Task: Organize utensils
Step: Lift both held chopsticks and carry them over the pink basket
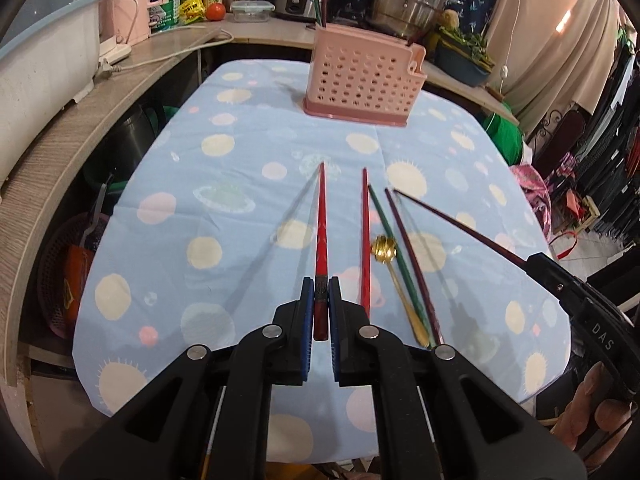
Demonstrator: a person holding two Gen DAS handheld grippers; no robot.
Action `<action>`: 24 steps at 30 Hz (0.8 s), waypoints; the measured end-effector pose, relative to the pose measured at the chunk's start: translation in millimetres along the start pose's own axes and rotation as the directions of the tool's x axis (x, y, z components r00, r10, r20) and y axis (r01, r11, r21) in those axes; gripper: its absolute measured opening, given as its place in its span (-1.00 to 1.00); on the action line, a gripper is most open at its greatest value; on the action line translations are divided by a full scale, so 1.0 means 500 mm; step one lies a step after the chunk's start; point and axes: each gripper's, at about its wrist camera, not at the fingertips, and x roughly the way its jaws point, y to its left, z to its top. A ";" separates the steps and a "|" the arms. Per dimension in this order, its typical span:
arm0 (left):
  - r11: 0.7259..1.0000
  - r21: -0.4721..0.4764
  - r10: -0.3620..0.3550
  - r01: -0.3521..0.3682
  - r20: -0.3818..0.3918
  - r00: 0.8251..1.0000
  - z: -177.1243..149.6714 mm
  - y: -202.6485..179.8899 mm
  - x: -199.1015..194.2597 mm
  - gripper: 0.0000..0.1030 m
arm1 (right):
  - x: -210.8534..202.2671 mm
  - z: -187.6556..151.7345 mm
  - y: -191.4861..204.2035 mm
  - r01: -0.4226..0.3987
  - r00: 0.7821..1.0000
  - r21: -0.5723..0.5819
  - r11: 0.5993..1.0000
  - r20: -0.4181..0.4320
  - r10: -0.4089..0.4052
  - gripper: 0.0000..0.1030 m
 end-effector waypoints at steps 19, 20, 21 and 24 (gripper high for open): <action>1.000 -0.017 -0.016 0.019 0.156 0.988 0.156 -0.004 -0.062 -0.87 | -0.053 0.135 0.006 -0.003 0.984 -0.012 1.000 0.176 0.005 -0.86; 1.000 -0.017 -0.017 0.020 0.162 0.987 0.162 -0.003 -0.064 -0.87 | -0.055 0.143 0.005 -0.001 0.983 -0.013 1.000 0.184 0.004 -0.86; 1.000 -0.017 -0.017 0.020 0.168 0.986 0.169 -0.004 -0.066 -0.87 | -0.054 0.151 0.003 0.000 0.982 -0.014 1.000 0.189 0.003 -0.86; 0.999 -0.017 -0.024 0.028 0.185 0.982 0.197 -0.003 -0.071 -0.87 | -0.053 0.177 0.000 -0.006 0.978 -0.008 1.000 0.209 0.007 -0.86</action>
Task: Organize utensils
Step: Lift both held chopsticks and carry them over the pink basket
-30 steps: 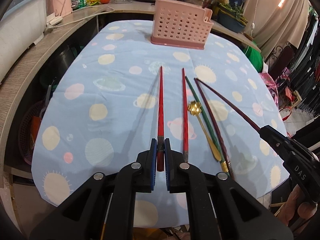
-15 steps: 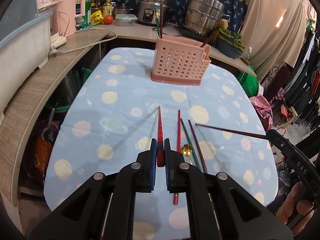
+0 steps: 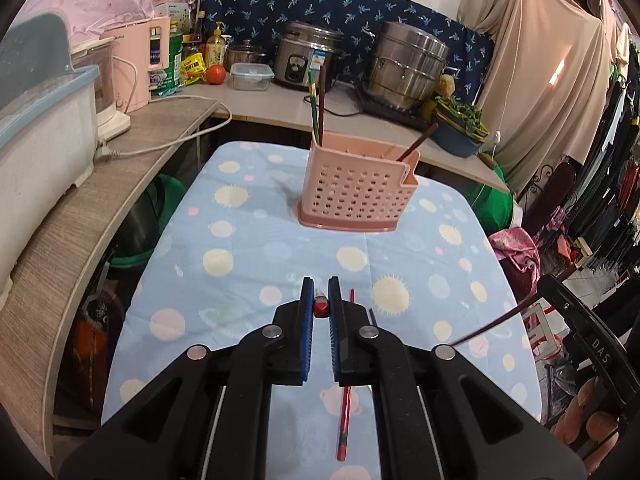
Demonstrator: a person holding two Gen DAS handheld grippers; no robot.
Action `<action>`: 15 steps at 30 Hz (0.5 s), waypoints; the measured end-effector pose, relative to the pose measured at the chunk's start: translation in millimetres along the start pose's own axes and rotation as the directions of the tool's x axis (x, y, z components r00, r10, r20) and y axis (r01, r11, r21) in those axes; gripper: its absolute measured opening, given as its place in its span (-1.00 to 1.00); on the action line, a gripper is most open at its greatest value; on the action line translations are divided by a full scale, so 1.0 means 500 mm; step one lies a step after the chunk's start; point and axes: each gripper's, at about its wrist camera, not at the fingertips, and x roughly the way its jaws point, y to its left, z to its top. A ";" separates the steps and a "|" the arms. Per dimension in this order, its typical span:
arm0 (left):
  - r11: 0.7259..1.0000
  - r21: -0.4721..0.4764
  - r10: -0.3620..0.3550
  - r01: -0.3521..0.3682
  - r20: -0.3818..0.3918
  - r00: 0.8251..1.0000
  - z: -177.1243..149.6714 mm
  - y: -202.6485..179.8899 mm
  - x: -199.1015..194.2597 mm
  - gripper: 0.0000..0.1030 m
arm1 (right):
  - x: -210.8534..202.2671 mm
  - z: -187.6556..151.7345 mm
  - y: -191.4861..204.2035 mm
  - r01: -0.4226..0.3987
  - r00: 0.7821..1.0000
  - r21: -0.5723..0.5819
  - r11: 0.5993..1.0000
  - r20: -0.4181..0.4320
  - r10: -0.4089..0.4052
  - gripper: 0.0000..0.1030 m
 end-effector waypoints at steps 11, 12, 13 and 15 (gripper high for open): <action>1.000 0.011 -0.008 0.007 0.075 0.997 0.113 -0.010 0.004 -0.87 | 0.041 0.090 -0.013 -0.023 0.999 0.040 0.999 0.047 0.021 -0.86; 1.000 0.013 -0.007 0.006 0.085 0.996 0.126 -0.013 0.004 -0.87 | 0.046 0.103 -0.013 -0.028 0.998 0.044 0.999 0.054 0.026 -0.86; 1.000 0.014 -0.005 0.004 0.093 0.996 0.136 -0.015 0.003 -0.87 | 0.050 0.115 -0.013 -0.035 0.998 0.049 0.998 0.062 0.031 -0.86; 1.000 0.016 -0.008 0.006 0.119 0.993 0.167 -0.022 -0.001 -0.87 | 0.057 0.143 -0.011 -0.040 0.996 0.058 0.998 0.086 0.035 -0.86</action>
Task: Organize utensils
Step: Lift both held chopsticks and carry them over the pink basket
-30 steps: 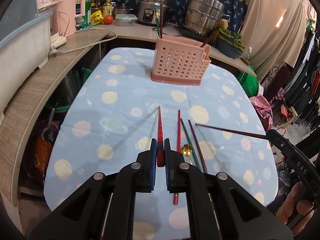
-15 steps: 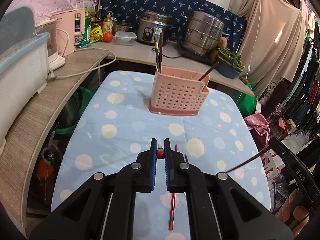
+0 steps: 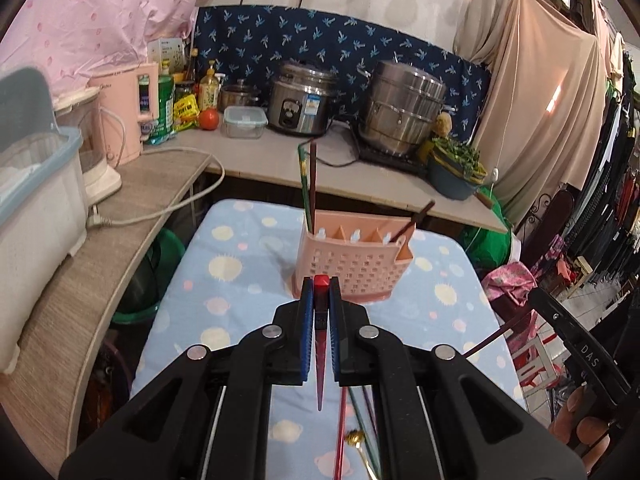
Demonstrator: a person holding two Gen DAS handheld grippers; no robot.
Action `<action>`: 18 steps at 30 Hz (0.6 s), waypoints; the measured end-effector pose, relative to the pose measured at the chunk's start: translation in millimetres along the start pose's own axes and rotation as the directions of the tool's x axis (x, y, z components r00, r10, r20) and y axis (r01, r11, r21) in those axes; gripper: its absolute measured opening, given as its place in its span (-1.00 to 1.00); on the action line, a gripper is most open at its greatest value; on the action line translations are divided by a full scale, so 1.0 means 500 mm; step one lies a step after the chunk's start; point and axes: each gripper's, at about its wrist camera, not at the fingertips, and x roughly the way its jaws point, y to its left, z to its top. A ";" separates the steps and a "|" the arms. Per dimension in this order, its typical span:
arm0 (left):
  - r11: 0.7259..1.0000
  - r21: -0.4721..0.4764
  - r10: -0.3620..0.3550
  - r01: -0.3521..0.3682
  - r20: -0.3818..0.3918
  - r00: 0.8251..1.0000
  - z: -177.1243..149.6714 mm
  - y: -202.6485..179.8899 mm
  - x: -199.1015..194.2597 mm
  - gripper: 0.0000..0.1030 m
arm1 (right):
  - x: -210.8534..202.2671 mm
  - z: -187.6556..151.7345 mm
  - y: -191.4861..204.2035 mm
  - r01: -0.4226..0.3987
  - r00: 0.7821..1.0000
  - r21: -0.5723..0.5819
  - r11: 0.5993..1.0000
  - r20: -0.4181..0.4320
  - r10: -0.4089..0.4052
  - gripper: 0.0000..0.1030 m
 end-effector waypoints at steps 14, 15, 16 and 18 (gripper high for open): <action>1.000 0.017 -0.005 0.001 0.235 0.972 0.232 -0.052 -0.014 -0.87 | 0.082 0.200 0.041 -0.041 0.985 0.013 0.999 0.167 0.039 -0.86; 1.000 0.020 -0.001 -0.004 0.252 0.968 0.242 -0.055 -0.010 -0.86 | 0.092 0.213 0.043 -0.044 0.984 0.016 0.999 0.175 0.040 -0.86; 1.000 0.029 0.005 -0.013 0.275 0.961 0.253 -0.061 -0.006 -0.87 | 0.102 0.224 0.046 -0.044 0.983 0.018 0.999 0.182 0.040 -0.86; 0.999 0.033 0.020 -0.031 0.298 0.954 0.272 -0.064 0.014 -0.87 | 0.120 0.241 0.051 -0.042 0.981 0.014 0.999 0.191 0.038 -0.86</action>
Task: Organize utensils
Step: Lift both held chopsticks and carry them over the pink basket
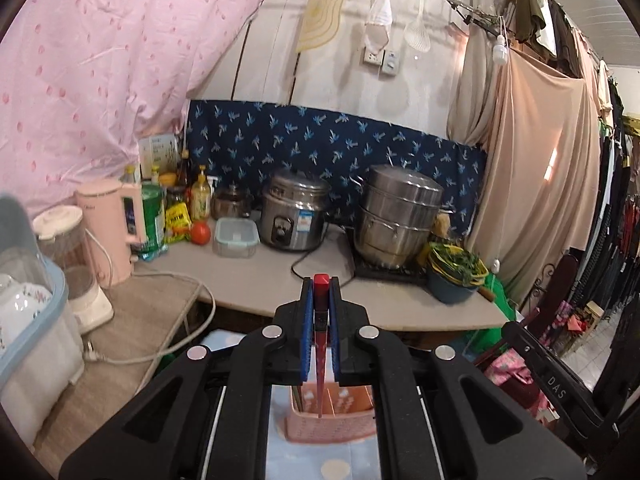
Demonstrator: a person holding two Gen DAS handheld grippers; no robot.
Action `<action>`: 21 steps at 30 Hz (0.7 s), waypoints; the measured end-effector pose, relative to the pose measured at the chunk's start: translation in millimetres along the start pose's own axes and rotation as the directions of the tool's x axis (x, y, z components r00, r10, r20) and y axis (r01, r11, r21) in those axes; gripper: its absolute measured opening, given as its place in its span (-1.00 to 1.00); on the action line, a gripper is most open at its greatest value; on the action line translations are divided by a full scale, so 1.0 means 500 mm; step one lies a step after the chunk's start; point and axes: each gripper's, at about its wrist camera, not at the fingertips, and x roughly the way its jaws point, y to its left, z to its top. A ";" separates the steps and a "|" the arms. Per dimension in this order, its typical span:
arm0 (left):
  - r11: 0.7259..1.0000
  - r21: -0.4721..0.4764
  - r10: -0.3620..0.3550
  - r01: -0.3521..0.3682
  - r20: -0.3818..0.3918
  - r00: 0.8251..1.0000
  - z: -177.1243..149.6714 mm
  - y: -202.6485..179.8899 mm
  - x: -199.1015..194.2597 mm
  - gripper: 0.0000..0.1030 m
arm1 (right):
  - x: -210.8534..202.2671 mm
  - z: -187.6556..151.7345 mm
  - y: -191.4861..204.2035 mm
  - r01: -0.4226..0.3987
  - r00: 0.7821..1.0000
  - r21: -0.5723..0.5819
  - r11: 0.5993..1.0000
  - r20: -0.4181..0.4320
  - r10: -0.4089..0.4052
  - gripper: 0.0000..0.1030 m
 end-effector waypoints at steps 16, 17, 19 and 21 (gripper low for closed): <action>0.999 -0.034 0.004 -0.009 -0.124 0.992 -0.072 0.035 0.168 -0.86 | 0.172 -0.068 -0.032 0.047 0.991 -0.006 0.999 -0.124 -0.048 -0.86; 0.999 -0.036 0.006 -0.010 -0.131 0.991 -0.078 0.037 0.175 -0.86 | 0.178 -0.074 -0.033 0.049 0.990 -0.008 0.999 -0.131 -0.050 -0.86; 0.999 -0.043 0.005 -0.011 -0.147 0.989 -0.088 0.042 0.187 -0.86 | 0.188 -0.083 -0.032 0.056 0.988 -0.020 0.998 -0.146 -0.059 -0.86; 0.998 -0.055 -0.005 -0.004 -0.167 0.986 -0.096 0.047 0.195 -0.86 | 0.196 -0.091 -0.033 0.062 0.985 -0.029 0.998 -0.162 -0.066 -0.86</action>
